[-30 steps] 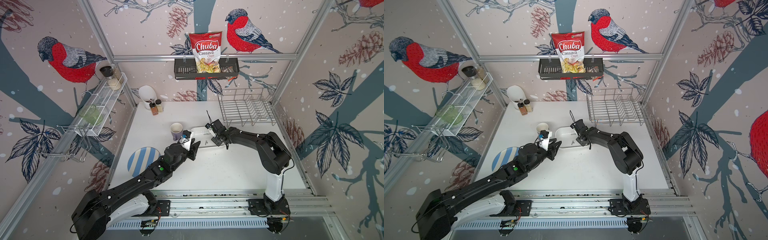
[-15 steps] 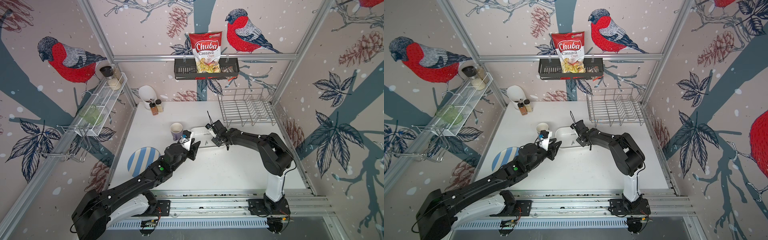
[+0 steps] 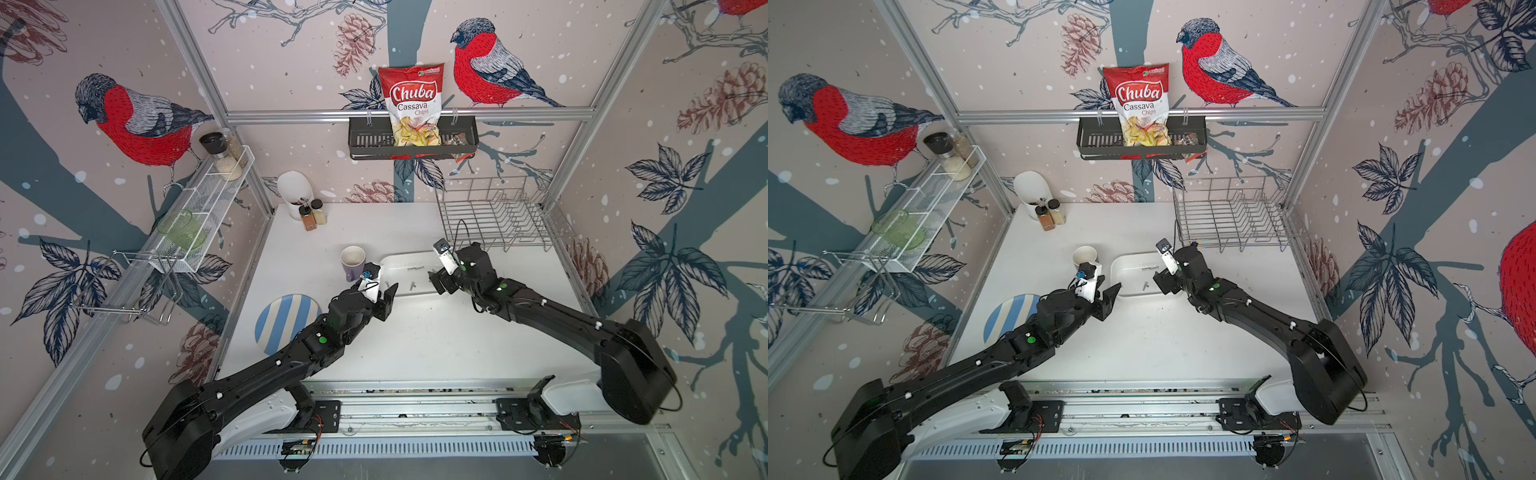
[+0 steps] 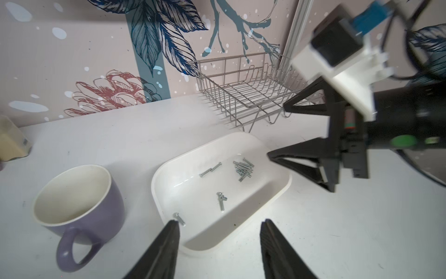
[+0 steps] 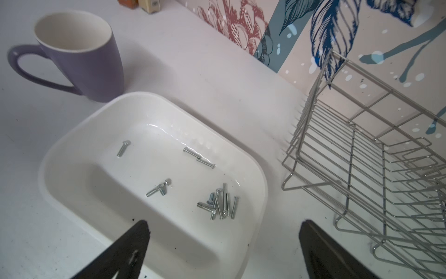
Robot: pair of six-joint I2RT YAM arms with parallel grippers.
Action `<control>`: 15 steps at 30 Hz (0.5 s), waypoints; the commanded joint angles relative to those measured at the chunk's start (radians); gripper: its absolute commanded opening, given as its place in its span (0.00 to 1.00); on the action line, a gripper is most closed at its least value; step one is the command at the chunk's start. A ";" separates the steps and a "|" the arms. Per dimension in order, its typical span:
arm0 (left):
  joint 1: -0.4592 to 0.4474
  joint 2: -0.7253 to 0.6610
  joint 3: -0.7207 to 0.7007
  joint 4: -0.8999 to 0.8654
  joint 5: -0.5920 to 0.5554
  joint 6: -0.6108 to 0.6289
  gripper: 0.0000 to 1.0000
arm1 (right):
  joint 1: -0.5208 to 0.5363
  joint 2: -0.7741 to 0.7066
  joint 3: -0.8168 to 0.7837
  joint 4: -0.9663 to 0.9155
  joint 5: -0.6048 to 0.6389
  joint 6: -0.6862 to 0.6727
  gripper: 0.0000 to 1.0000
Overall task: Put the screws on the desktop into the storage box
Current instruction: Place the screw in the storage box, then reset both arms
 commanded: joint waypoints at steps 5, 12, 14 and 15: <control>0.048 -0.027 -0.098 0.167 -0.259 0.147 0.80 | -0.224 -0.253 -0.292 0.324 -0.124 0.158 1.00; 0.193 -0.014 -0.306 0.519 -0.248 0.365 0.82 | -0.376 -0.334 -0.497 0.494 -0.092 0.168 1.00; 0.264 0.008 -0.324 0.548 -0.207 0.355 0.82 | -0.397 -0.329 -0.549 0.587 -0.098 0.181 1.00; 0.305 0.019 -0.331 0.558 -0.186 0.340 0.82 | -0.409 -0.318 -0.575 0.626 -0.095 0.181 1.00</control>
